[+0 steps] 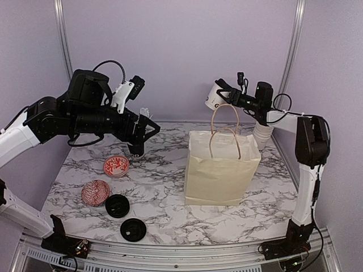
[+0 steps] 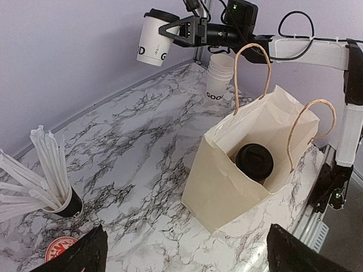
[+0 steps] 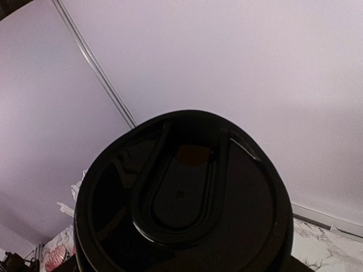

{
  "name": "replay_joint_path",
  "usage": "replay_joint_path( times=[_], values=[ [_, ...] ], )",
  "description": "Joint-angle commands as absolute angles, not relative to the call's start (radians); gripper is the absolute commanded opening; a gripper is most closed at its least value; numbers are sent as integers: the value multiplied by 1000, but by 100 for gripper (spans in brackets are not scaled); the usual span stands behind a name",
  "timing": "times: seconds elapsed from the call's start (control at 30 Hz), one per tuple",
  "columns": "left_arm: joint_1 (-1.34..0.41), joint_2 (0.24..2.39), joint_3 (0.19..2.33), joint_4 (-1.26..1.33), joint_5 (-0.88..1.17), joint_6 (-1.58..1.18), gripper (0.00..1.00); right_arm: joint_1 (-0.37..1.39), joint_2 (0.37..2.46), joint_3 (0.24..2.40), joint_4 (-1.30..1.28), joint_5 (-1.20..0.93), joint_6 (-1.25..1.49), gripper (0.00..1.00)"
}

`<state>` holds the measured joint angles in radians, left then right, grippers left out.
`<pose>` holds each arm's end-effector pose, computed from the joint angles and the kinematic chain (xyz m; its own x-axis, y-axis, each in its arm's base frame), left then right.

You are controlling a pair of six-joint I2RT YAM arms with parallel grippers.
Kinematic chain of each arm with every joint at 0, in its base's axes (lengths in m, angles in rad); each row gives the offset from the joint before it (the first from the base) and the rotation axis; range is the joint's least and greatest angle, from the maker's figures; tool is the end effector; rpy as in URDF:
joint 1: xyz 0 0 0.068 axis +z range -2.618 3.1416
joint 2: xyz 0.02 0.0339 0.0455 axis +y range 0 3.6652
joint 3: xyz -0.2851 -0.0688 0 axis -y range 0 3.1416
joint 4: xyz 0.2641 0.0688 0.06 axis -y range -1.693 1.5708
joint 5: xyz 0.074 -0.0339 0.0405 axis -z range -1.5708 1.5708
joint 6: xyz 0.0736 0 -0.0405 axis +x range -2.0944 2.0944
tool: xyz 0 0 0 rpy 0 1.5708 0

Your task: Pack the takeout coffee

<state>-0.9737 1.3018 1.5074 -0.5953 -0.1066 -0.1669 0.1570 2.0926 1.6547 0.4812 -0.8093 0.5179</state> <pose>0.1901 -0.2657 0.4451 -0.3380 0.2034 -0.9189 0.7208 0.6837 -0.1138 0.5363 0.1388 0.3084 -0.3698 0.2873 -0.8836 -0.7355 0.4906 0.4674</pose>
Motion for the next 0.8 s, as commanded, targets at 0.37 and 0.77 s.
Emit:
replay_joint_path(
  times=[0.37, 0.77],
  values=[
    [-979, 1179, 1462, -610, -259, -163, 99, 388, 1880, 1851, 43, -686, 70, 49],
    [-978, 1004, 1417, -655, -428, -160, 99, 729, 1672, 1696, -248, -564, -133, 51]
  ],
)
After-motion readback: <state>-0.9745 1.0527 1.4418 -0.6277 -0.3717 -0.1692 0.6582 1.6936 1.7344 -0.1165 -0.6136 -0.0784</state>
